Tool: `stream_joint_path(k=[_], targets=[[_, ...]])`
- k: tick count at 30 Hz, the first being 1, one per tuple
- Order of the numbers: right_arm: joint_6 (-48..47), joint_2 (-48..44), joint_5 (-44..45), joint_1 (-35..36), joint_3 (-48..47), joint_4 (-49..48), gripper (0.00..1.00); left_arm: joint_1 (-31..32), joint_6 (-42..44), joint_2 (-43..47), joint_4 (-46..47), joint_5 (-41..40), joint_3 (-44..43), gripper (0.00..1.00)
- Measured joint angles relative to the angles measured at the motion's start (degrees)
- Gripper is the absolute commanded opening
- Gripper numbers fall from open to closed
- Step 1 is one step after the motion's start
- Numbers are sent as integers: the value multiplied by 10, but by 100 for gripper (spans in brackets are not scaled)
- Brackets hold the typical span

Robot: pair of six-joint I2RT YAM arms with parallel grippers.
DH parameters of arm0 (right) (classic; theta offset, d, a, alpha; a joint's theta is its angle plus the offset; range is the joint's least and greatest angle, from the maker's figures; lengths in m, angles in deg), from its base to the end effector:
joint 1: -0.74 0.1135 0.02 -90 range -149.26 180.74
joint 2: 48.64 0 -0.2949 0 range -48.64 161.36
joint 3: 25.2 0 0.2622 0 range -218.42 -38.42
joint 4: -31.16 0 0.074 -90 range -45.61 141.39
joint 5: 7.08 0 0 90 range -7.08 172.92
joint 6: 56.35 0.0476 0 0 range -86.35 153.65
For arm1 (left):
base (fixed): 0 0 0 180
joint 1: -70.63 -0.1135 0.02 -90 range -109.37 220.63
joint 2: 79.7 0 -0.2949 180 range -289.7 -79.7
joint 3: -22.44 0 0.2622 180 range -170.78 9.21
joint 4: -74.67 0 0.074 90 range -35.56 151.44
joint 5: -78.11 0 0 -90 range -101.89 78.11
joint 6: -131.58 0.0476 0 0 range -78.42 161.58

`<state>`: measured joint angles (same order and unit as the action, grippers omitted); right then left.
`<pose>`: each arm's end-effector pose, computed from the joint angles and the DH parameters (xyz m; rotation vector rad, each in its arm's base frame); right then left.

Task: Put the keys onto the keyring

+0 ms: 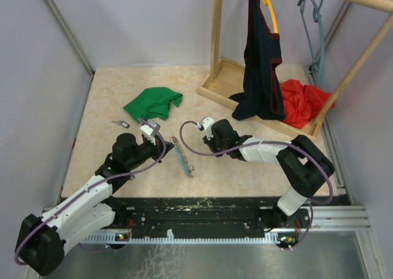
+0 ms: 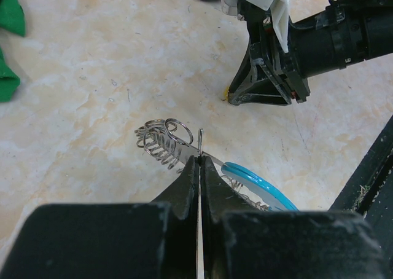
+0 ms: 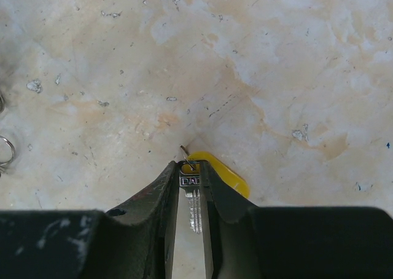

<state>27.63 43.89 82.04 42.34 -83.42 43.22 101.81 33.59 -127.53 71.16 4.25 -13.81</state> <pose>0.2489 0.2220 0.1723 -0.9768 2.1953 0.3114 0.1595 -0.1120 0.2483 0.5768 1.7971 -0.7325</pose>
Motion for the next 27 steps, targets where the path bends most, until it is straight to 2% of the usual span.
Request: stream_joint_path(k=[21,27], targets=[[-18,10,-8,-6,-18,1,21,0,0,0,0,1,0,0],[-19,14,-17,-9,-20,5,17,0,0,0,0,3,0,0]])
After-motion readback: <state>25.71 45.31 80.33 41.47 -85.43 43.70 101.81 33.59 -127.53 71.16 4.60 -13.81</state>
